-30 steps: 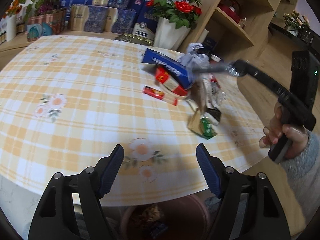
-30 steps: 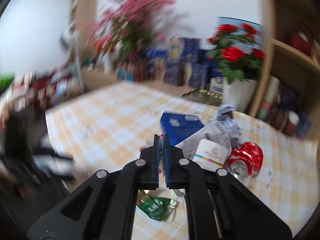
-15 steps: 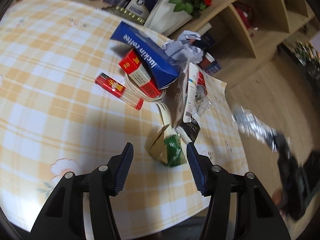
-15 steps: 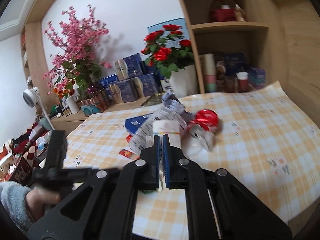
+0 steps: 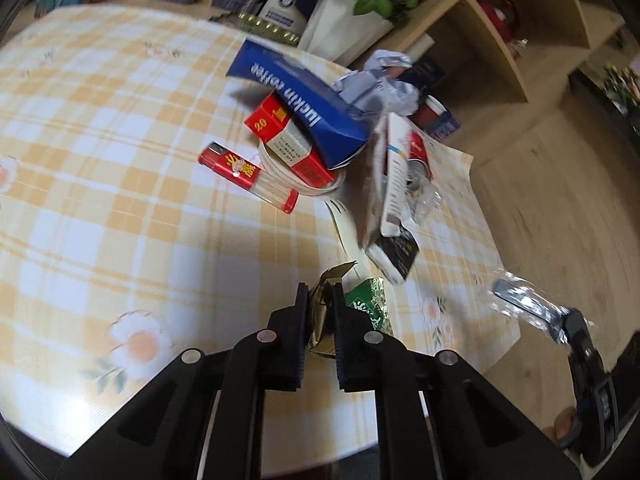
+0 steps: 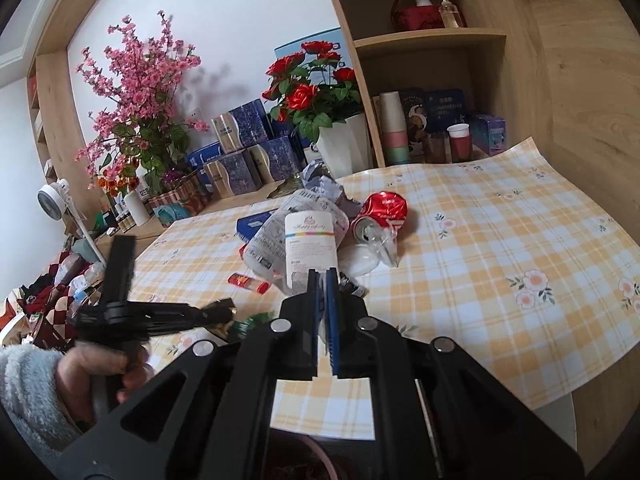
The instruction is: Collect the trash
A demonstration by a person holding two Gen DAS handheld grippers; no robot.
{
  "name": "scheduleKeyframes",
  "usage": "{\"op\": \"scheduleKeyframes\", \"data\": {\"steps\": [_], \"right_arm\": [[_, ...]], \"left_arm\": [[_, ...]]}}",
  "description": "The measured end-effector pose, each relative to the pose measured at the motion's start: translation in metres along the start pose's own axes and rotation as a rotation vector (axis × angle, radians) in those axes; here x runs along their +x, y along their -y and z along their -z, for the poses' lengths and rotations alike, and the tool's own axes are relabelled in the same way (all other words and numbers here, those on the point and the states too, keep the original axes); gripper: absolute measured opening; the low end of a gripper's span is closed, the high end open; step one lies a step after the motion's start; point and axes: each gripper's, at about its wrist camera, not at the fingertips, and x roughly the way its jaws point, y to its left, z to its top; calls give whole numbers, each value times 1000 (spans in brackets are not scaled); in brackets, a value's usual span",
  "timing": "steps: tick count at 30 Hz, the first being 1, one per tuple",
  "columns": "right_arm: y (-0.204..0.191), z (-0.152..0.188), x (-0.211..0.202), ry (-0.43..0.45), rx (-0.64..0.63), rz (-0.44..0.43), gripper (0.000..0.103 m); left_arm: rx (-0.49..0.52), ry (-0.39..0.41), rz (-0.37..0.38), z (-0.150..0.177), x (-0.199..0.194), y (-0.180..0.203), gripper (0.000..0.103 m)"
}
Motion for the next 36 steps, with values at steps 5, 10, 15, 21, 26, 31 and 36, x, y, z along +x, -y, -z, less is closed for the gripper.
{"op": "scheduleKeyframes", "data": {"steps": [5,10,15,21,26,31,36], "right_arm": [[-15,13,-8,-20,4,-25,8],[-35,32,-17,-46,-11,-43,8],[-57,58,-24,-104,-40,-68,8],[-84,90,-20,-212,-135,-72,8],[-93,119,-3,-316,-163,-50,8],[-96,142,17,-416,-192,3,8],[-92,146,19,-429,-177,2,8]], "left_arm": [[82,26,-26,18,-48,2,11],[178,39,-65,50,-95,-4,11],[228,29,-63,84,-130,-15,11],[232,40,-81,118,-148,-30,11],[213,34,-114,138,-138,-40,11],[226,30,-126,151,-129,-42,11],[197,44,-104,154,-129,-49,12]]}}
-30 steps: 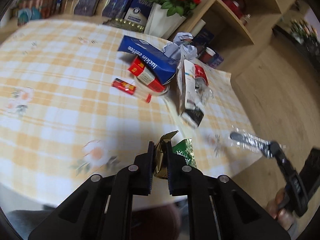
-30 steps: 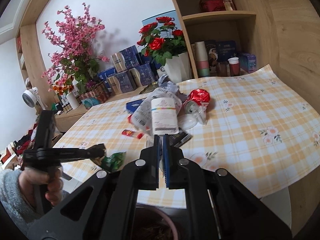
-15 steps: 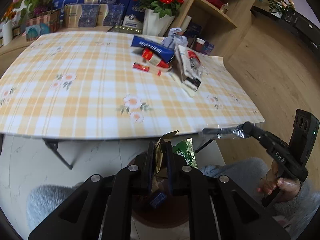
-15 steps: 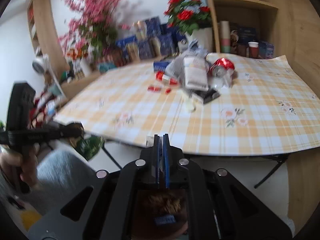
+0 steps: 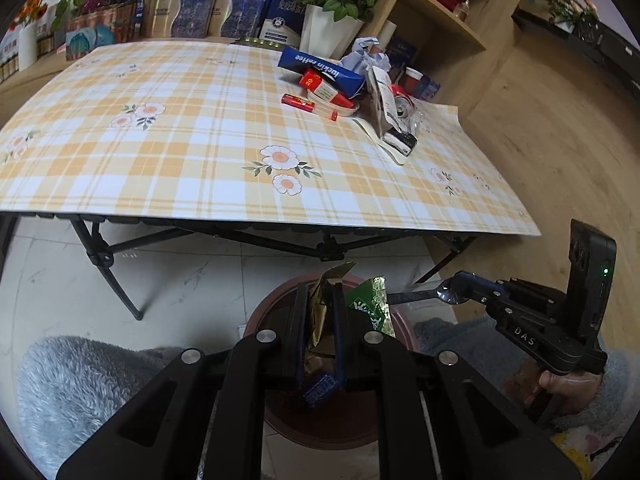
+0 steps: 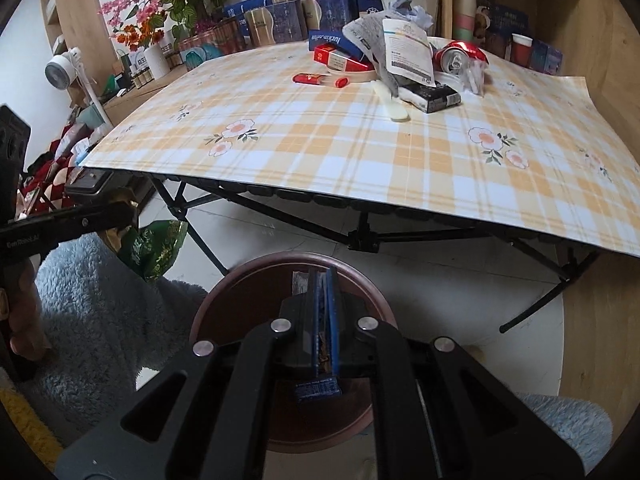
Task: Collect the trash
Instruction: 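Lower both tools over the pink bin and open them to drop the items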
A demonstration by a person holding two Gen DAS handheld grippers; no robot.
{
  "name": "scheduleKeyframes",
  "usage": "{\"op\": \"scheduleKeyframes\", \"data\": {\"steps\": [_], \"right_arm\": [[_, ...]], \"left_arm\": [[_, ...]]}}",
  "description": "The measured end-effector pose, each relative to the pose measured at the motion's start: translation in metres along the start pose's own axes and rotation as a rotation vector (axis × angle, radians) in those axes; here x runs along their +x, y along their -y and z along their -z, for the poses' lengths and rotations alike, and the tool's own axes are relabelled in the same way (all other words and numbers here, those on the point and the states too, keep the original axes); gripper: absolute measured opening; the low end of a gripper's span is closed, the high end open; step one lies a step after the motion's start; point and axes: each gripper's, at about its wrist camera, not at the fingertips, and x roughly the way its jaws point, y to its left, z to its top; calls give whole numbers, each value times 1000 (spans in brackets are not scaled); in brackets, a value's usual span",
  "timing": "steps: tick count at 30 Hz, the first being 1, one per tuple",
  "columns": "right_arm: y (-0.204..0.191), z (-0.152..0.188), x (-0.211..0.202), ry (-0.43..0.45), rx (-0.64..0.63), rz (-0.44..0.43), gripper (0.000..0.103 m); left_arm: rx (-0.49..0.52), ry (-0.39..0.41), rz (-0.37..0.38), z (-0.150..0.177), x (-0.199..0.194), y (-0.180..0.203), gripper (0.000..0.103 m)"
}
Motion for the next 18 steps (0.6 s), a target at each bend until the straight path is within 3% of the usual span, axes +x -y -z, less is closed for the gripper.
{"op": "scheduleKeyframes", "data": {"steps": [12,14,15,18], "right_arm": [[6,-2,5,-22,37,-29,10],[6,-2,5,-18,43,-32,22],[7,-3,3,-7,50,-35,35],[8,-4,-3,25,55,-35,49]], "left_arm": [[-8,-18,-11,1,8,0,12],[-6,-23,-12,1,9,-1,12],[-6,-24,-13,1,9,-1,12],[0,-28,-17,2,10,0,12]]}}
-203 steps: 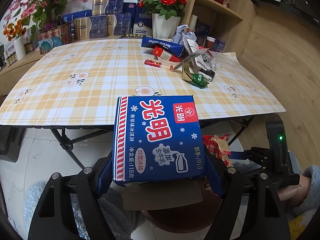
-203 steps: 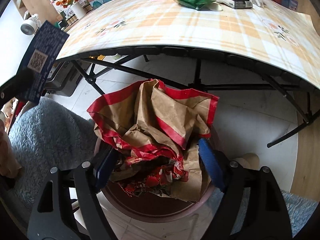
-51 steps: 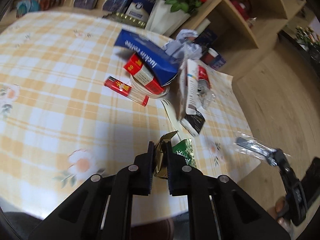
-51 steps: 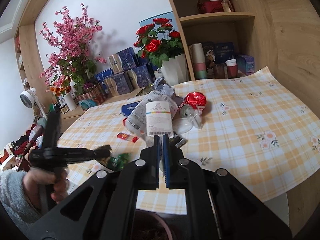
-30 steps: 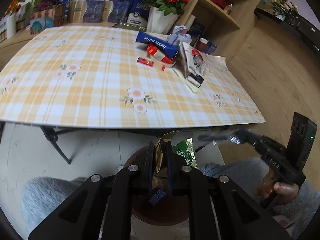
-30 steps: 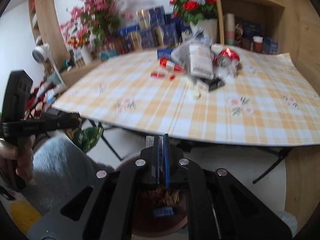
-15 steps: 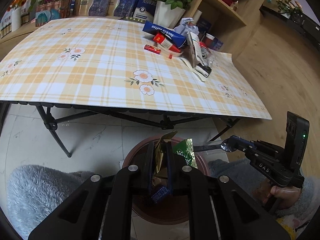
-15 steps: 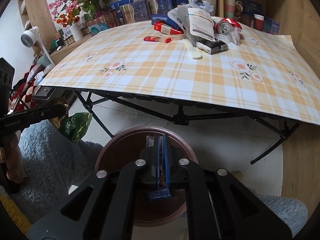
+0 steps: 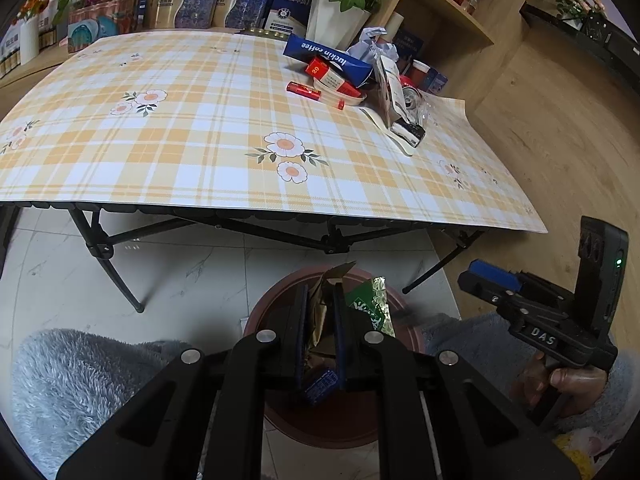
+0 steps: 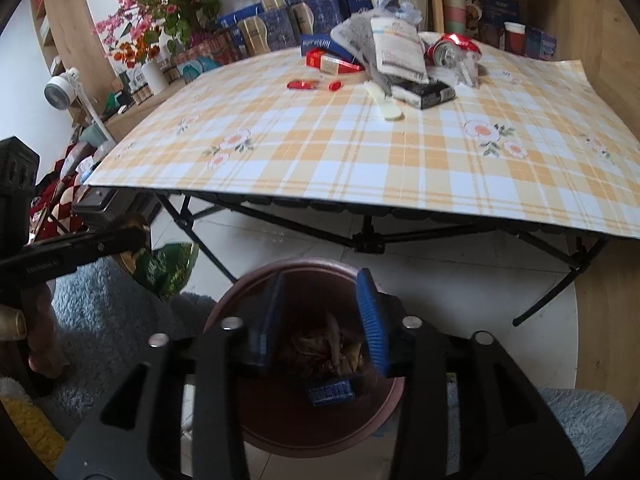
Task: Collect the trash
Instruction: 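Lower both tools over the pink bin and open them to drop the items, then move both tools back up toward the remaining trash on the table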
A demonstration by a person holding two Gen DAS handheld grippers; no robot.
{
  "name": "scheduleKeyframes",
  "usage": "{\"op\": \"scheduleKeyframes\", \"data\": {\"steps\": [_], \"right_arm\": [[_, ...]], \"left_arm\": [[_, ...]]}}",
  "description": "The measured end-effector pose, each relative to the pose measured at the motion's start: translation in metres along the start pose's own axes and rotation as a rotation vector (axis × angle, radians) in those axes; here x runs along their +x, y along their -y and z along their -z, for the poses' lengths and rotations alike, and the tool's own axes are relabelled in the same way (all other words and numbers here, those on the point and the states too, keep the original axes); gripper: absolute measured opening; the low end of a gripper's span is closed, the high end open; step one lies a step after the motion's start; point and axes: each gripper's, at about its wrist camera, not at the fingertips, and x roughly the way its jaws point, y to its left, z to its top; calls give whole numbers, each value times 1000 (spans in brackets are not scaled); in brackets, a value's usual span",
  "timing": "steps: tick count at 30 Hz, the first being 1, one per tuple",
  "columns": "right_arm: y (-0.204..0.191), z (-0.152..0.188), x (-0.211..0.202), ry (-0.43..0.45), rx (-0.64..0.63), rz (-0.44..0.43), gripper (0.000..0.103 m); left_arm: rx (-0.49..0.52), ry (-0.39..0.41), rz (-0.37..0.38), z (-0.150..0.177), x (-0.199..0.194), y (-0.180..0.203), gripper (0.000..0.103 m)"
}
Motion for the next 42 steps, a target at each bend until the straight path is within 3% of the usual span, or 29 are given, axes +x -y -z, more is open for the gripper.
{"op": "scheduleKeyframes", "data": {"steps": [3,7,10,19,36,40,42], "right_arm": [[1,-1,-8,52,4,15,74],[2,-2,-11,78,7,13,93],[2,-2,-11,81,2,70,97],[6,-2,-9,82,15,121,97],[12,0,-8,74,50,121,97],[12,0,-8,72,50,120,97],[12,0,-8,73,50,121,97]], "left_arm": [[9,-6,-2,1,2,2,12],[27,-17,-7,1,5,5,12],[34,-27,-12,2,7,7,12],[49,-50,-26,3,12,9,12],[83,-46,-5,4,11,18,14],[59,-22,9,3,8,15,47],[46,-13,0,2,7,13,49]]}}
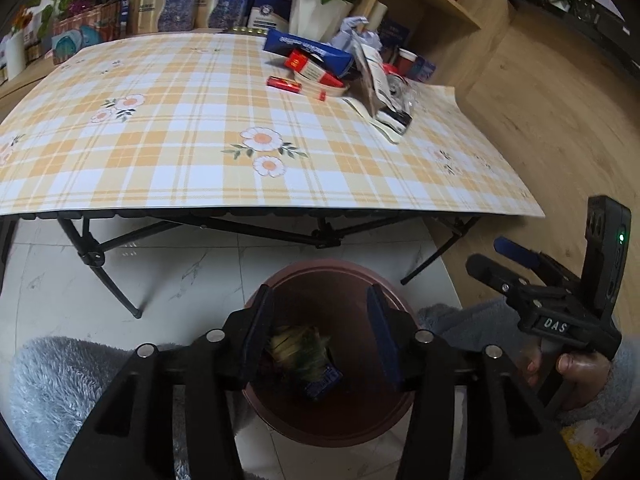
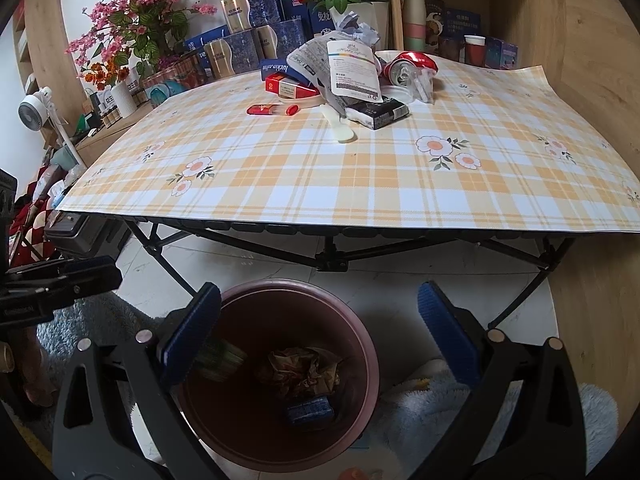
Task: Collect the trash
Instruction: 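Move both tools back up toward the remaining trash on the table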
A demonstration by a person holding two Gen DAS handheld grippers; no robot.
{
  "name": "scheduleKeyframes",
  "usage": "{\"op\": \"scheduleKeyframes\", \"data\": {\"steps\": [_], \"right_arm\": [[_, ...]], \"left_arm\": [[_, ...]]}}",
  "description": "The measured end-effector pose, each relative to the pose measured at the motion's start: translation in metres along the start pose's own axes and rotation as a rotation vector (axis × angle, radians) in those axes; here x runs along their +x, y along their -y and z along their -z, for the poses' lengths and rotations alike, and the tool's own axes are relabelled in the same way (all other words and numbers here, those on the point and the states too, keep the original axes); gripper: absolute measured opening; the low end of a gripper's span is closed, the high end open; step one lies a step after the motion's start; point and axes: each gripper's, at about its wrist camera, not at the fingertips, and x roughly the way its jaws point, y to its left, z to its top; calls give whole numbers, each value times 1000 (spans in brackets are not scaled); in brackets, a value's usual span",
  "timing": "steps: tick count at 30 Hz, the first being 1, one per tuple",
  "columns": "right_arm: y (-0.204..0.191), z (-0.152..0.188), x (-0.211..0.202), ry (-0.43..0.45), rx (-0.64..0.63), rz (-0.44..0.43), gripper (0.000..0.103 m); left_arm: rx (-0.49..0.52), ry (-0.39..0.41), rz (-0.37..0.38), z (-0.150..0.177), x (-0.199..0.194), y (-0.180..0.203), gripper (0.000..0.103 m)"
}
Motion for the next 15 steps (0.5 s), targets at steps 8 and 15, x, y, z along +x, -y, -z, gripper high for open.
{"op": "scheduleKeyframes", "data": {"steps": [8,15], "right_arm": [[0,1,1,0,6,11,97],[5,2,2,-4,30,16,97]], "left_arm": [[-65,58,-54,-2,-9,-11,67],[-108,77,-82,-3,-13,-20,70]]}}
